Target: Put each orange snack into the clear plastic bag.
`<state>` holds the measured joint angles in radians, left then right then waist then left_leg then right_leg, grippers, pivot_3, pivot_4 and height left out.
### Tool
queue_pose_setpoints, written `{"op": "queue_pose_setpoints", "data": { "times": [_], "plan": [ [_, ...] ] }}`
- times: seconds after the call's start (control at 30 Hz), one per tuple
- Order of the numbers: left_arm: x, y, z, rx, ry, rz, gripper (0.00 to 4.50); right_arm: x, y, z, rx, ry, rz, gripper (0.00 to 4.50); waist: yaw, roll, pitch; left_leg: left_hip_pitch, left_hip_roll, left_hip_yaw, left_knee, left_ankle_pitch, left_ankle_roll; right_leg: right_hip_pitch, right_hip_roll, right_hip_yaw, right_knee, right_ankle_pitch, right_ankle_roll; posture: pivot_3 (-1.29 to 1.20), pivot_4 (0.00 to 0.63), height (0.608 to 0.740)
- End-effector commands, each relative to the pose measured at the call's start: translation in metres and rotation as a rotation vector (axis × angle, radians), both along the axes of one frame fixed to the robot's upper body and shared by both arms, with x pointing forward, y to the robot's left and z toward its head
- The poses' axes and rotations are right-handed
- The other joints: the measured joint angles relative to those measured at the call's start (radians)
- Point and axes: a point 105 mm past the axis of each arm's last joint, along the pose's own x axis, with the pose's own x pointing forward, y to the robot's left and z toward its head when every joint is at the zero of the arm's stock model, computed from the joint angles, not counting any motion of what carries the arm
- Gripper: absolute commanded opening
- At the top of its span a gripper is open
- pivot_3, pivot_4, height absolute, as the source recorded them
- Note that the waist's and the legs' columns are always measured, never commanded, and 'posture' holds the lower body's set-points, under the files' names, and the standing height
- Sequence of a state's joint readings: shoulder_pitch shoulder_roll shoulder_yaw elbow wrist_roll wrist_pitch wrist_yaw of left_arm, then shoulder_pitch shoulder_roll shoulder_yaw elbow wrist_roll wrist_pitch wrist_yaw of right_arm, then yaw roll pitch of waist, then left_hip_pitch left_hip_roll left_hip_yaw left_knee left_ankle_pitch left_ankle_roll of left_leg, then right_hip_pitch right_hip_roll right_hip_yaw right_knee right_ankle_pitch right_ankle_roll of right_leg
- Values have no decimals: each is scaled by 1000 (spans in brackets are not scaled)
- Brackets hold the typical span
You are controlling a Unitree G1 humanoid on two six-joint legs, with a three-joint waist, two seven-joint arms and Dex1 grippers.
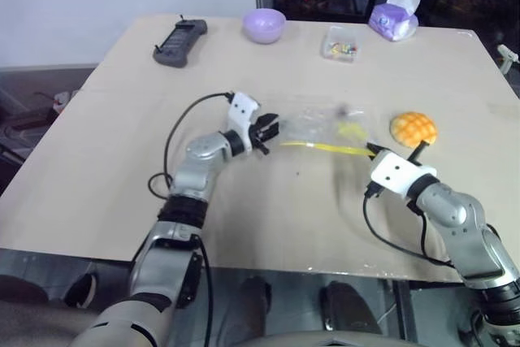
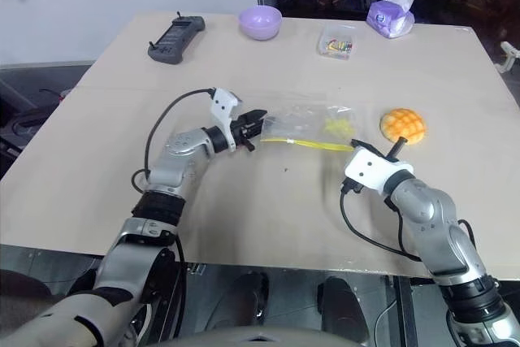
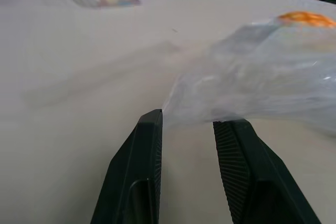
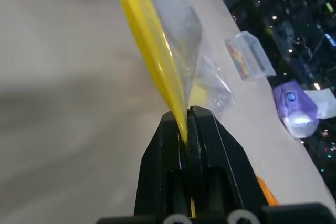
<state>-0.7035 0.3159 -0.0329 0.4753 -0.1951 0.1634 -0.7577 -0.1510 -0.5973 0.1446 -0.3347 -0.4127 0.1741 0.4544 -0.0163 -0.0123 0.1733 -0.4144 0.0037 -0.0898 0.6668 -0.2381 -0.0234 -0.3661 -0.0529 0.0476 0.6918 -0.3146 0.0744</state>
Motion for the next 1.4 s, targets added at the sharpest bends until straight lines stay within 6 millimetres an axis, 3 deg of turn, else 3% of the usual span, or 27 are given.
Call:
{"op": "queue_pose_setpoints", "data": {
  "times": [0.03,0.2,0.27,0.33,0.4,0.5,0.7,1.07,1.4],
  "plan": [
    [1,8,20,67,-129,9,1653,9,-1,8,-46,-20,-15,0,0,0,0,0,0,0,0,0,0,0,0,0,0,0,0,0,150,740],
    [7,19,29,197,-303,96,1653,23,3,9,-27,-17,-44,0,0,0,0,0,0,0,-1,0,0,-2,0,0,1,0,0,0,150,740],
    [11,28,26,333,-400,140,1653,28,3,9,-34,-15,-52,0,0,0,0,0,0,1,-1,0,0,-2,0,1,1,0,0,0,150,740],
    [10,23,35,305,-446,145,1653,33,6,10,-41,-14,-52,0,0,0,0,-1,0,2,-1,0,0,-4,0,2,2,0,0,0,150,740],
    [-5,3,41,321,-525,37,1653,36,11,9,-46,-7,-47,0,1,0,0,-2,0,2,-1,0,0,-5,0,2,2,0,0,0,150,740],
    [-43,-28,26,463,-615,-230,1653,43,18,6,-59,4,-41,0,-2,0,0,-2,0,3,-2,0,0,-5,0,3,2,0,0,0,150,740],
    [-66,-31,35,552,-673,-316,1653,52,20,-4,-99,18,-37,0,-3,0,0,-1,1,4,-4,0,0,-7,1,5,2,0,0,0,150,740],
    [-54,-18,8,705,-605,-255,1653,53,27,-8,-98,28,-18,0,-15,0,0,-1,1,5,-4,0,0,-7,1,6,3,0,0,0,150,740],
    [-44,-27,-9,712,-580,-267,1653,53,37,7,-78,-7,0,0,-24,0,0,-1,1,5,-4,0,0,-7,1,6,3,0,0,0,150,740]
  ]
}}
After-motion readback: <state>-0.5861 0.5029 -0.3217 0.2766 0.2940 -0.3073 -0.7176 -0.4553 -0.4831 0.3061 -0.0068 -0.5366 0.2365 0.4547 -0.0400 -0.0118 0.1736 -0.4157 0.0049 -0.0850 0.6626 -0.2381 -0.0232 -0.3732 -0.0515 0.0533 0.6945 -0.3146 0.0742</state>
